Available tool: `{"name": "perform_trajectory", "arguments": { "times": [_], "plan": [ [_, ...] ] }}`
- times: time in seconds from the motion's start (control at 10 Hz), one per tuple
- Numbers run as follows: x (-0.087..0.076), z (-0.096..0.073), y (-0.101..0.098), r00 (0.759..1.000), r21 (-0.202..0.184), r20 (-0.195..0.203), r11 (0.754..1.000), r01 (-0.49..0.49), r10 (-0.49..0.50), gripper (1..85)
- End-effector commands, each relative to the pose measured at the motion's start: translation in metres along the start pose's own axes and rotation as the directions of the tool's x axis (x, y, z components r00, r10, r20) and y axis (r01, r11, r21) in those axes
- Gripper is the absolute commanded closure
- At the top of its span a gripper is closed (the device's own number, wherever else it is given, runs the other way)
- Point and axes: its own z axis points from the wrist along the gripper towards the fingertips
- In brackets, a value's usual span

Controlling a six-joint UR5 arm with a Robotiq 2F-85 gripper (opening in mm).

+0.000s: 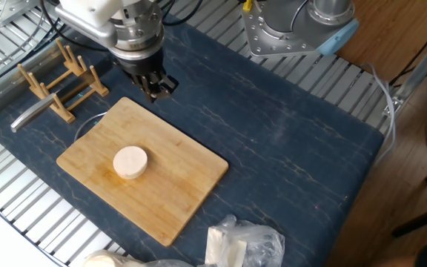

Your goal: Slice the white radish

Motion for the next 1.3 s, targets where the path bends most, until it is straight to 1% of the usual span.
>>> {"name": "perform_trajectory", "arguments": {
  "times": [0.0, 0.2, 0.3, 0.4, 0.8, 1.2],
  "plan": [
    [0.001, 0.0, 0.001, 1.0, -0.02, 0.007, 1.0, 0.002, -0.002, 84.7],
    [0.001, 0.001, 0.001, 1.0, -0.023, 0.009, 1.0, 0.016, -0.016, 84.7],
    [0.002, 0.002, 0.002, 1.0, -0.031, 0.006, 0.999, 0.015, -0.015, 84.7],
    [0.005, 0.003, 0.007, 1.0, -0.051, -0.005, 0.999, 0.01, -0.011, 84.7],
    [0.007, 0.005, 0.012, 1.0, -0.062, -0.012, 0.998, 0.019, -0.019, 84.7],
    [0.008, 0.005, 0.015, 1.0, -0.073, -0.019, 0.997, -0.011, 0.01, 84.7]
  ]
}}
